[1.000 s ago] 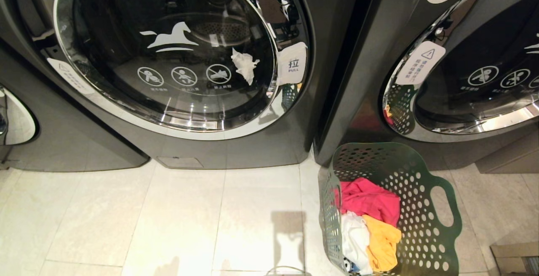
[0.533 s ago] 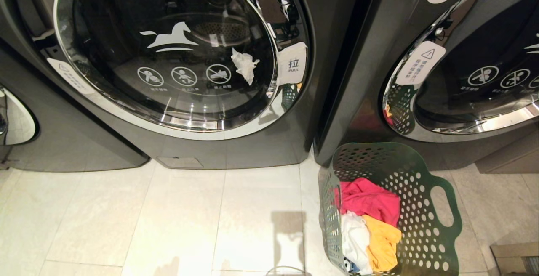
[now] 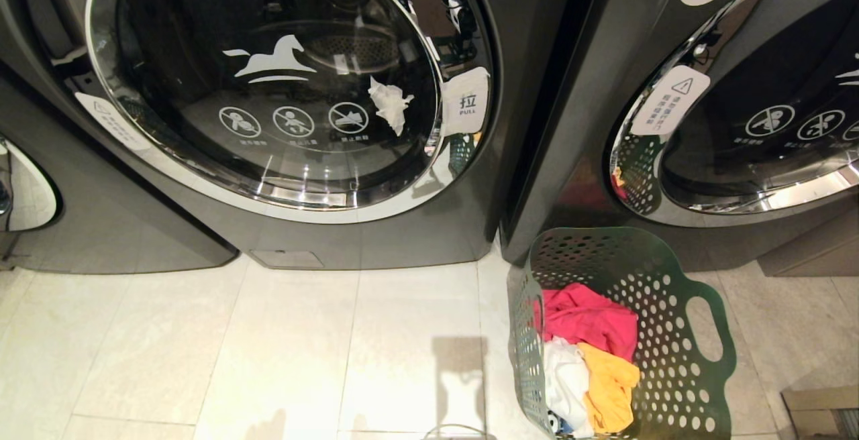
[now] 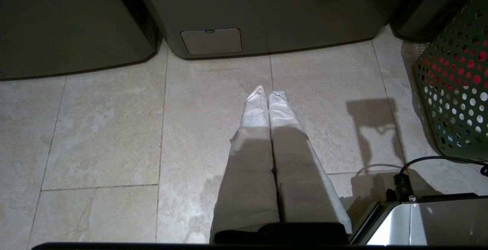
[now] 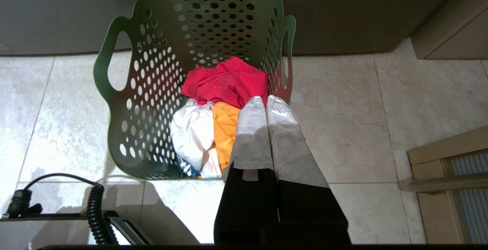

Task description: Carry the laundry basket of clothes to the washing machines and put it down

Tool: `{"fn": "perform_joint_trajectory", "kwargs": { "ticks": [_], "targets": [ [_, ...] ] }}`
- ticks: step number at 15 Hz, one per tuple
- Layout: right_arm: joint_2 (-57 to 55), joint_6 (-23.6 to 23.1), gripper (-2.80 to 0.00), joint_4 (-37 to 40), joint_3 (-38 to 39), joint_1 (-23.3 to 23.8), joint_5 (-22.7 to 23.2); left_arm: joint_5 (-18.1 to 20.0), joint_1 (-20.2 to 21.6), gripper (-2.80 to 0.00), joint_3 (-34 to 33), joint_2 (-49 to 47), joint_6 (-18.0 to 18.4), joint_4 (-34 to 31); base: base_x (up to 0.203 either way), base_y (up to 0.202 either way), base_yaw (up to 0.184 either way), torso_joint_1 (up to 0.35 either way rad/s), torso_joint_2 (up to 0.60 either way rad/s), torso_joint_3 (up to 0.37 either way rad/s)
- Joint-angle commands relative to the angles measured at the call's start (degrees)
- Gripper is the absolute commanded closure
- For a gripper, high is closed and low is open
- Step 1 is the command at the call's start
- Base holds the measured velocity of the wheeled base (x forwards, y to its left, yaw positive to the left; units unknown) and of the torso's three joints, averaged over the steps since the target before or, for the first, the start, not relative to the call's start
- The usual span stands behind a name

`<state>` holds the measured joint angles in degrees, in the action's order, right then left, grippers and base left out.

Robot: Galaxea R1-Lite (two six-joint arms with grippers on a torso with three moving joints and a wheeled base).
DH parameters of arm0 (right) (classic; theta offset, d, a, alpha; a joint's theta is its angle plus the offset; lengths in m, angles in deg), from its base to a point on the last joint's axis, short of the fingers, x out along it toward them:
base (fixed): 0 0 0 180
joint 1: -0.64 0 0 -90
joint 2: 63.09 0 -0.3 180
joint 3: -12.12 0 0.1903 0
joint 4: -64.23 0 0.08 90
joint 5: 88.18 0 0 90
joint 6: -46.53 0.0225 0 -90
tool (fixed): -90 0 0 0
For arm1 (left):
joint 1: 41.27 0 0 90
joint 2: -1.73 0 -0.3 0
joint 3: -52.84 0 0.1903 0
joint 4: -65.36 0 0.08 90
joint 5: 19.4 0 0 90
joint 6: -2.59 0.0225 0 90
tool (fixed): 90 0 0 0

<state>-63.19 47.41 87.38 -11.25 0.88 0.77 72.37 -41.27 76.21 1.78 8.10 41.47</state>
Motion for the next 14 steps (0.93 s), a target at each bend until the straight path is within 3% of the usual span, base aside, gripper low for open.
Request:
{"fn": "perform_joint_trajectory", "kwargs": {
  "ticks": [1, 14],
  "targets": [
    [0.0, 0.0, 0.0, 0.0, 0.0, 0.0, 0.0, 0.0, 0.0, 0.0, 0.0, 0.0, 0.0, 0.0, 0.0, 0.0, 0.0, 0.0, 0.0, 0.0],
    [0.0, -0.1, 0.0, 0.0, 0.0, 0.0, 0.0, 0.0, 0.0, 0.0, 0.0, 0.0, 0.1, 0.1, 0.0, 0.0, 0.0, 0.0, 0.0, 0.0]
  ]
}}
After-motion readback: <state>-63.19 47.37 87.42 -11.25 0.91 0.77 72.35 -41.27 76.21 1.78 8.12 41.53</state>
